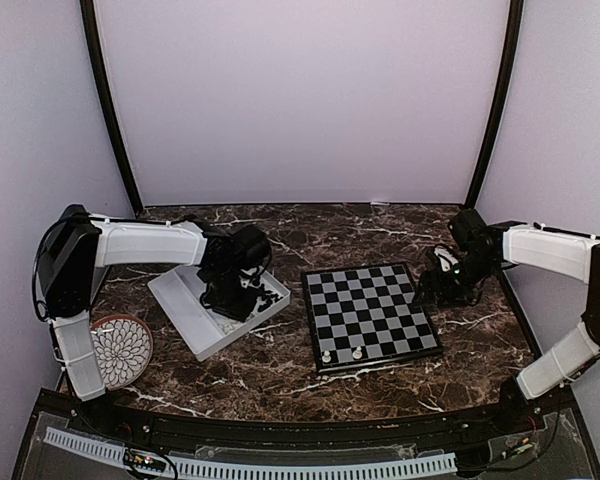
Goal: Set up the chess pieces on the board
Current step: Pick up the pawn from the storage box.
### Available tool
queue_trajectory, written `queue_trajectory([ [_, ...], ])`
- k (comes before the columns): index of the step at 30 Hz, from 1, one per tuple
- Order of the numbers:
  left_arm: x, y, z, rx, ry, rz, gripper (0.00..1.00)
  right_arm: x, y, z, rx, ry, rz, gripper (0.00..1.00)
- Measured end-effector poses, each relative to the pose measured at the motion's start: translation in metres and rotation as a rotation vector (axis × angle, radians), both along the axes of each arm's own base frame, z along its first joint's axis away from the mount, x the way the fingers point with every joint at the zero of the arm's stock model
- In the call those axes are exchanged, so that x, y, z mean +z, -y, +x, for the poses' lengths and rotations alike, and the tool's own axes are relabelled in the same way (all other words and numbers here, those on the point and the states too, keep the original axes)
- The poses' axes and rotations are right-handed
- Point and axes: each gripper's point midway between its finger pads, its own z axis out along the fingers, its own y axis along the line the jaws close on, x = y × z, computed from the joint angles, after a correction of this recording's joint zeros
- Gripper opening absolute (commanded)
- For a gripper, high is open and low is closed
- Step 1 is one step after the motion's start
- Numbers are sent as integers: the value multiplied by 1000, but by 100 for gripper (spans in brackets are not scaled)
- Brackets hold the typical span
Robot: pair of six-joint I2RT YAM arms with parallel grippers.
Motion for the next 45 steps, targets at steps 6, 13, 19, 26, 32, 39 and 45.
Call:
queue_trajectory([
  [6, -4, -4, 4, 21, 2, 20, 26, -1, 0, 0, 0, -4, -1, 78],
  [13, -2, -6, 10, 39, 22, 26, 26, -4, 0, 0, 0, -13, -3, 77],
  [19, -1, -12, 14, 65, 24, 27, 25, -9, 0, -1, 1, -31, -7, 77],
  [26, -4, -15, 18, 76, 20, 28, 22, -12, 0, -2, 1, -43, -8, 77],
  [32, -12, -13, 21, 70, 0, 27, 18, -13, 0, -1, 1, -46, -9, 77],
  [39, -15, -13, 20, 63, -18, 25, 7, -12, -1, 0, 1, -44, -8, 77],
  [45, -5, -15, 18, 69, -15, 25, 4, -12, -1, 1, 1, -41, -8, 77],
])
